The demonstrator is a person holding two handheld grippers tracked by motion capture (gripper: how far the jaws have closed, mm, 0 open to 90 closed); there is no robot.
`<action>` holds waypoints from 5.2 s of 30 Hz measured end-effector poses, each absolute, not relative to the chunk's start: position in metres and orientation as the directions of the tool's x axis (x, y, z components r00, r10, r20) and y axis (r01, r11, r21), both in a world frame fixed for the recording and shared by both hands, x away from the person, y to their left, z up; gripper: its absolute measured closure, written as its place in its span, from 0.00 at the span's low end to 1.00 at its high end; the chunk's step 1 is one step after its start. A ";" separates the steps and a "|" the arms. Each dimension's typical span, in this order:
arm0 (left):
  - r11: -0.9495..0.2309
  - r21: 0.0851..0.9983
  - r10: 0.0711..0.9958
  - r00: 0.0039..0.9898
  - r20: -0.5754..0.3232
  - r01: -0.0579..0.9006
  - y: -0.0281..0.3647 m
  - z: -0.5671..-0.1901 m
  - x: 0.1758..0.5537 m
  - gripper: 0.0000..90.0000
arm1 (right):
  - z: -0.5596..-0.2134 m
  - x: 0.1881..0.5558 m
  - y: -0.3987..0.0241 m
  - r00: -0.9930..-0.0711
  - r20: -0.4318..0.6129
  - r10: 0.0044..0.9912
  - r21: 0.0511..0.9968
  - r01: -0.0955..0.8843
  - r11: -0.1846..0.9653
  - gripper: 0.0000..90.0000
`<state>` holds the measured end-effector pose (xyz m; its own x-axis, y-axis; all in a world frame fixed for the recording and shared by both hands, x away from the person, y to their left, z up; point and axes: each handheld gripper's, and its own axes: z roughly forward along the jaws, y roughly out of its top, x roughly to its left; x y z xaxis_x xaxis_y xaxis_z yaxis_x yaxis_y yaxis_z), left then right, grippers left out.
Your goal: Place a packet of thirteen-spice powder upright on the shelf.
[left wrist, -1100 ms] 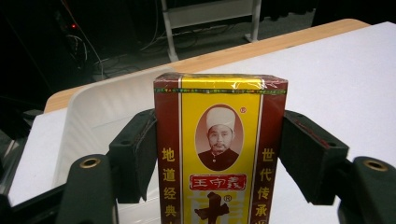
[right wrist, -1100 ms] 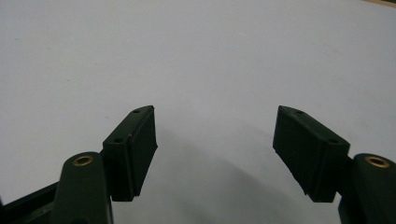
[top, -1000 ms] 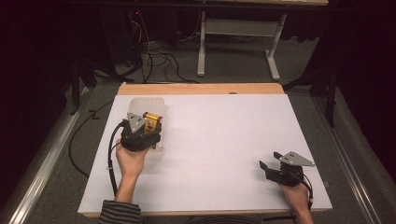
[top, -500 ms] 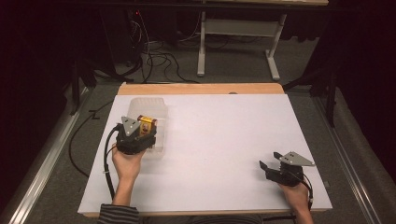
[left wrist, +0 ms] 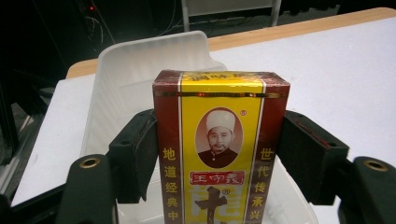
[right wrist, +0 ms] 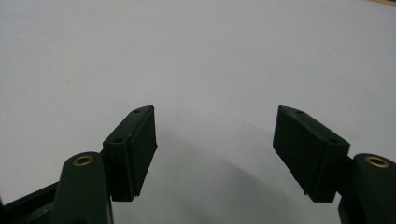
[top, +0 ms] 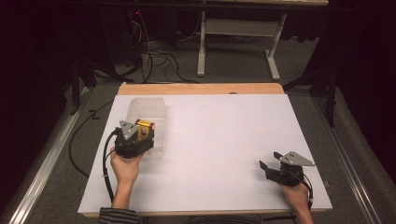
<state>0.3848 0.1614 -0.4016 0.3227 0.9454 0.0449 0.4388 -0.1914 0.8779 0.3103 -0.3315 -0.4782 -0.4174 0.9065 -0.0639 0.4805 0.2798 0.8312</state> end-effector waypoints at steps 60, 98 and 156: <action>-0.205 0.875 0.943 0.328 0.057 0.438 0.177 -0.410 0.357 0.27 | -0.478 0.309 -0.333 -0.411 -0.062 0.910 0.837 0.474 0.272 0.34; -0.281 0.898 0.893 0.434 0.116 0.339 0.150 -0.372 0.334 0.27 | -0.478 0.310 -0.333 -0.410 -0.055 0.910 0.839 0.475 0.265 0.35; -0.340 0.892 0.771 0.631 0.083 0.298 0.088 -0.396 0.305 0.29 | -0.478 0.309 -0.333 -0.407 -0.050 0.912 0.840 0.477 0.259 0.35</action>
